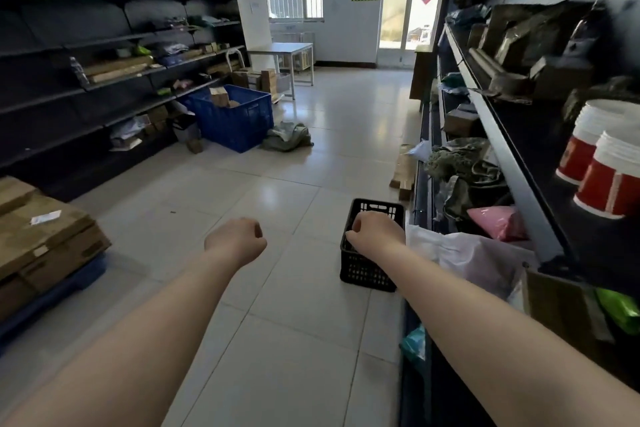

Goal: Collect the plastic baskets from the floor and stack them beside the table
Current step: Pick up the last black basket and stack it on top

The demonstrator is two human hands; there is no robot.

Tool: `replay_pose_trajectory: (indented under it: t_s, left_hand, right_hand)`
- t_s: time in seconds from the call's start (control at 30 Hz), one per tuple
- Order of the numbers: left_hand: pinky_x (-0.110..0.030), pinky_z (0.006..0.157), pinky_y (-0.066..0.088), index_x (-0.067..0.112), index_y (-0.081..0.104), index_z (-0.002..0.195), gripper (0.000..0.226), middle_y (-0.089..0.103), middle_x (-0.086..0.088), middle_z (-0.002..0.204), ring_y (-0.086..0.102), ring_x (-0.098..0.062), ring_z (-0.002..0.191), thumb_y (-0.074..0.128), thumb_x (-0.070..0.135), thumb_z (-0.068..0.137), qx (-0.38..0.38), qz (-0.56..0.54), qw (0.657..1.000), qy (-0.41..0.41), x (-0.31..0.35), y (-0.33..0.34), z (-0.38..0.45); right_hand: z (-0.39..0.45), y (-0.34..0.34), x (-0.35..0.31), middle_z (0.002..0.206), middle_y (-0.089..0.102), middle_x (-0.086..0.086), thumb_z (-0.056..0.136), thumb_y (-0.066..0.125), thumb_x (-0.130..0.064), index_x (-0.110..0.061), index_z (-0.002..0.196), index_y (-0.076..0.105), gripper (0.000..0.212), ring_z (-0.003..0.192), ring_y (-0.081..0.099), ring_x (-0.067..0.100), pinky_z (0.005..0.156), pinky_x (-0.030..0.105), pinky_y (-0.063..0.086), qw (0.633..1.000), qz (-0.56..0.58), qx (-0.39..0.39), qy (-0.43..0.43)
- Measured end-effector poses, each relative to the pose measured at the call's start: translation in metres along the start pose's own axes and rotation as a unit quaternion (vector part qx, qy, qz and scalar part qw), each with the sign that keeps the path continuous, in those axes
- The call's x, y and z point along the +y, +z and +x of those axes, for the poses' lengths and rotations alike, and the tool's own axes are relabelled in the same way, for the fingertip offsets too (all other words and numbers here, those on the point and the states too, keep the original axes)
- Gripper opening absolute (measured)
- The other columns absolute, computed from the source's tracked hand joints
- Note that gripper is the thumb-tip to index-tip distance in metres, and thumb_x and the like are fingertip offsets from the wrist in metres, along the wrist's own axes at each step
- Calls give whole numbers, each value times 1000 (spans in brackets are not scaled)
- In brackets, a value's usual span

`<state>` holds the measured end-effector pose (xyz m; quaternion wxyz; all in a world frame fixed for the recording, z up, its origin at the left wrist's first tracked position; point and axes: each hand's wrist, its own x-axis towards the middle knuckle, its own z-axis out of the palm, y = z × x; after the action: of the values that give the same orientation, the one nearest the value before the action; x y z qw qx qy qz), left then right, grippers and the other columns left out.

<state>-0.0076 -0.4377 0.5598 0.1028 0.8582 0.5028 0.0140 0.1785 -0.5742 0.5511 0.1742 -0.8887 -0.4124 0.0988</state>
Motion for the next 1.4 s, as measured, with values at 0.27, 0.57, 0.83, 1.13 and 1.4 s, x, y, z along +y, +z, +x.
replay_pose_trajectory:
  t_s: [0.27,0.57,0.83,1.13,1.4]
  left_hand:
    - [-31,79,49,21,64,105,26,66,-1,106,61,-23,96,48,25,84,-28,-18,998,57,-4,15,179]
    - [-34,88,53,20,65,106,27,67,-2,109,62,-23,99,49,24,85,-90,-9,986,142,23,16,378]
    - [-30,81,46,23,63,105,27,66,0,111,61,-24,102,47,24,83,-103,35,970,219,108,31,537]
    - [-31,83,50,20,64,108,28,64,-3,112,60,-25,102,48,21,85,-70,62,959,267,222,22,711]
    - [-30,78,46,18,62,108,26,63,-2,111,61,-26,103,48,23,86,-95,67,938,328,325,39,833]
  right_hand:
    - [147,31,-14,113,65,4,84,51,-25,-15,104,66,27,103,61,26,72,29,43,998,-31,13,51]
    - [293,55,-20,108,66,3,87,51,-28,-16,102,64,24,99,62,25,69,28,42,985,-18,21,169]
    - [437,54,21,109,66,4,88,51,-29,-15,104,65,26,101,61,24,69,28,41,971,1,45,233]
    - [624,9,85,107,67,5,87,51,-29,-16,102,66,24,98,63,26,70,28,43,958,41,87,269]
    - [708,-18,148,106,68,5,86,55,-33,-17,96,65,22,98,62,27,68,27,41,930,51,120,343]
